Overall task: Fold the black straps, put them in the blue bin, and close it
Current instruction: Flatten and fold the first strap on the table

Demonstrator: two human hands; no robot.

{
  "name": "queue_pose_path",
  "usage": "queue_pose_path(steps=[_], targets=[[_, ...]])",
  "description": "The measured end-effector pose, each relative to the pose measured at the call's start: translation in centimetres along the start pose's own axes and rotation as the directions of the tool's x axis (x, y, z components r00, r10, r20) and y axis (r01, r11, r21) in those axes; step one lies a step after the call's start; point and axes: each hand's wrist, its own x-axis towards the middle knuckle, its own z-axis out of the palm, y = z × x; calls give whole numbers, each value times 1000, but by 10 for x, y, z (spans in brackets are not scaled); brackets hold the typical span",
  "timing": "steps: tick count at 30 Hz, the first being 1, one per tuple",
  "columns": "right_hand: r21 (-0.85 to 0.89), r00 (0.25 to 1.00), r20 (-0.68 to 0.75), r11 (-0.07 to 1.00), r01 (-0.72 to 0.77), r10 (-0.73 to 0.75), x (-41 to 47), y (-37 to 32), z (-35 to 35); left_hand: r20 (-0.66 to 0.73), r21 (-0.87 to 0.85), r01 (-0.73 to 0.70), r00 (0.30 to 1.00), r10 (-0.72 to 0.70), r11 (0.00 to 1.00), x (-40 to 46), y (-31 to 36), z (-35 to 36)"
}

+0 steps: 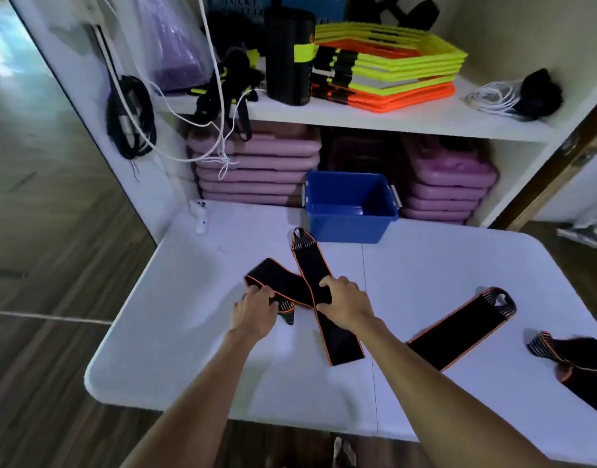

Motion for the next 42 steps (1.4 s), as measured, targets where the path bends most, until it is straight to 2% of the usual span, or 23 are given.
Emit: queue_pose_path(steps=[3,6,8,10,14,20,25,29,33,35,37,40,42], targets=[[-62,998,47,997,41,-38,14,1,8,-3,-139,135,991,-137,981,5,-2,20],[-119,993,89,989,85,-75,31,3,16,26,-284,272,961,-276,920,8,-1,44],[-133,988,117,984,117,-102,44,6,22,45,-404,407,903,-427,819,10,6,53],[-122,981,162,984,130,-110,56,10,28,79,-533,510,825,-560,675,14,15,63],[-194,970,181,961,196,-161,75,16,44,62,-669,549,714,-698,502,27,29,81],[-304,958,108,909,286,-265,88,14,62,68,-713,582,613,-787,391,38,40,86],[-317,943,35,891,324,-331,91,15,62,20,-653,594,633,-774,469,33,30,81],[-250,936,-70,915,318,-345,94,7,50,-155,-514,546,699,-698,661,32,11,60],[-37,931,-210,954,297,-298,94,-6,31,-299,-330,471,770,-563,818,41,-6,22],[151,957,-222,963,225,-189,92,-9,21,-349,-238,452,786,-510,860,51,-15,2],[358,986,-167,932,60,1,88,-4,14,-379,-152,393,824,-420,907,67,-27,-15],[581,972,-67,801,-146,226,76,17,16,-368,-57,290,883,-290,955,91,-38,-35],[700,936,16,664,-262,352,62,33,21,-331,-7,204,923,-195,979,107,-40,-46]])
